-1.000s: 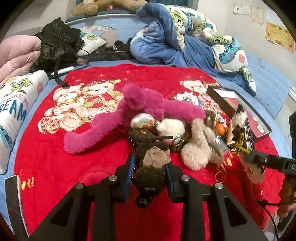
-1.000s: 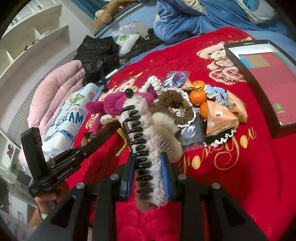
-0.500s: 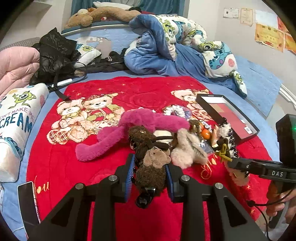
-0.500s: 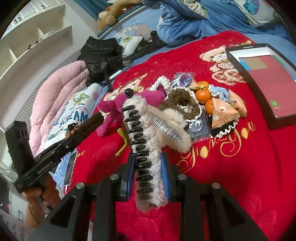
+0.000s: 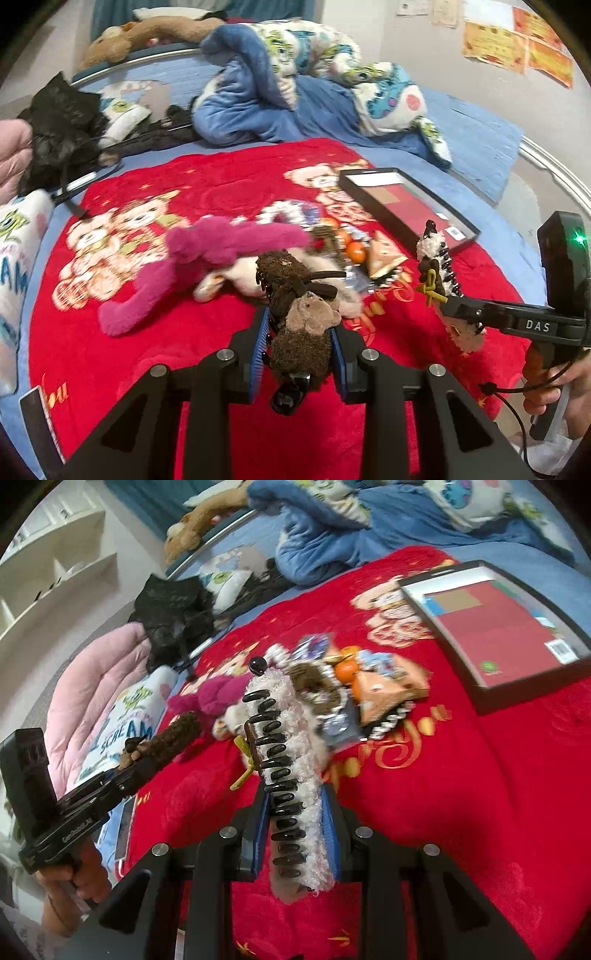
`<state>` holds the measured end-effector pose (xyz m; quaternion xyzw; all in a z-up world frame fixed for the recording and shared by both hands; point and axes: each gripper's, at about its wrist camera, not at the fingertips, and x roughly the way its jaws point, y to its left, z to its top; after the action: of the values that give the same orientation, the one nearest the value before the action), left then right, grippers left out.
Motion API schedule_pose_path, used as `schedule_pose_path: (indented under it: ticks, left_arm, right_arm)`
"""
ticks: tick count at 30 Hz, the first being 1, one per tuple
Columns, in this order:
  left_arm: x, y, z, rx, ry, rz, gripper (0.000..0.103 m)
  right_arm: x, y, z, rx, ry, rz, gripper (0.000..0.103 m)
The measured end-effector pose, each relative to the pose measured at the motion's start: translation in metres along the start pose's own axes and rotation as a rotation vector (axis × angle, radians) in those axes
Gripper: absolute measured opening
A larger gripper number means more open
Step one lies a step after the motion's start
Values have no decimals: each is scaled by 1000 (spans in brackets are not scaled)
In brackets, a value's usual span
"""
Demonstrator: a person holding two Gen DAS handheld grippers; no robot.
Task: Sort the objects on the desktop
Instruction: 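Carry the monkey plush and fuzzy comb in both grippers over the black tray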
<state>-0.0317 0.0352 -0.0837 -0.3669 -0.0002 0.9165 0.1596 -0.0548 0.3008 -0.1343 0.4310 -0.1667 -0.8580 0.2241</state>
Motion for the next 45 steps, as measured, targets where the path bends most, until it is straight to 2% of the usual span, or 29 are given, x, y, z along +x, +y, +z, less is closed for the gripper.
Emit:
schedule_pose_path:
  ticks: [5, 13, 17, 31, 38, 45]
  left_arm:
    - [18, -25, 10, 42, 31, -48, 31]
    - [38, -62, 25, 59, 69, -184, 31]
    - [43, -80, 27, 108, 80, -213, 31]
    - [71, -114, 53, 163, 100, -287, 31]
    - [95, -147, 66, 226, 114, -348, 31]
    - [129, -170, 82, 244, 146, -382, 31]
  right_arm:
    - [-23, -18, -4, 38, -45, -77, 26]
    - [-56, -46, -14, 109, -105, -170, 26]
    - [-69, -56, -16, 144, -135, -200, 26]
    - [-91, -88, -11, 215, -188, -242, 26]
    - [-89, -109, 10, 210, -212, -253, 26]
    - [-81, -124, 34, 191, -230, -268, 26]
